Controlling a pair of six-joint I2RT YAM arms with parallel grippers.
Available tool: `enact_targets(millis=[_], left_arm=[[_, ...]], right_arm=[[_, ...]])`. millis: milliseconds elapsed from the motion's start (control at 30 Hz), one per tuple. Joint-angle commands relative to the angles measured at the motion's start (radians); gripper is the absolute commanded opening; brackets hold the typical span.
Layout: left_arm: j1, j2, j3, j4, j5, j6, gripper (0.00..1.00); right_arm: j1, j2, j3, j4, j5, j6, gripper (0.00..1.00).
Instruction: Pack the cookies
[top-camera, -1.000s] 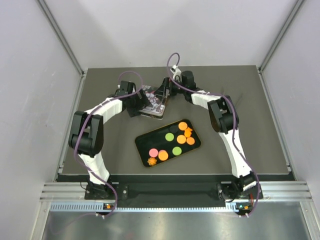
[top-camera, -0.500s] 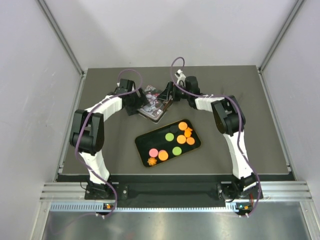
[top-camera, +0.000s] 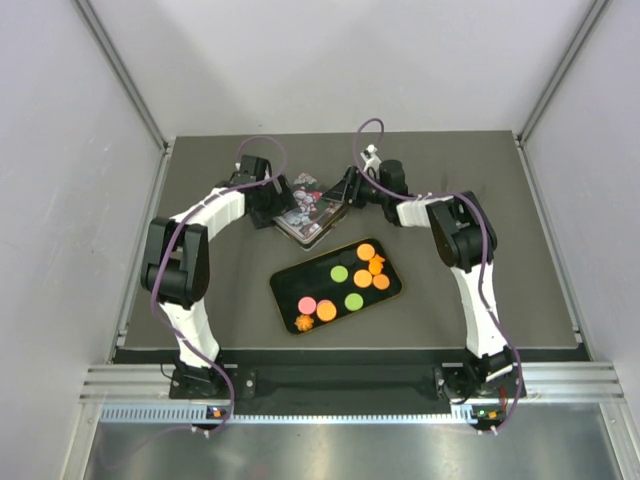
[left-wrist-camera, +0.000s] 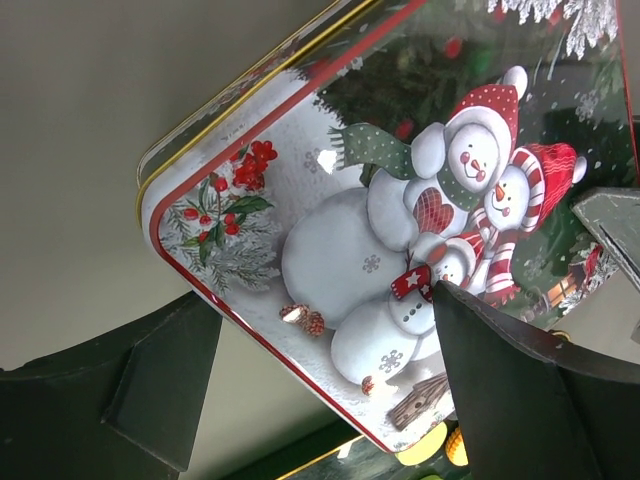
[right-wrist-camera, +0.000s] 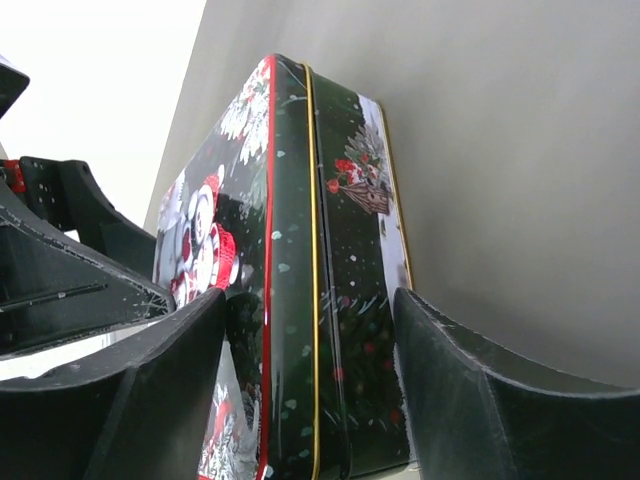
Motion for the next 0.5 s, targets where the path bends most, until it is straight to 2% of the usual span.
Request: enact_targets(millis=[0, 200, 467], left_arm=[[-0.015, 0.016, 0.047, 0.043, -0.022, 0.019, 0.89], [-0.015, 0.022, 0.059, 0.022, -0.033, 0.034, 0.89], [-0.014, 0.022, 0.054, 0.03, -0.025, 0.037, 0.89]], right_arm=[[0.02, -0.074, -0.013, -0.044, -0.1, 0.012, 0.72], [-0.029, -0.157, -0.002, -0.164, -0.051, -0.034, 0.91], [-0.061, -0.255, -0.021, -0.348, 0.041, -0.119, 0.94]])
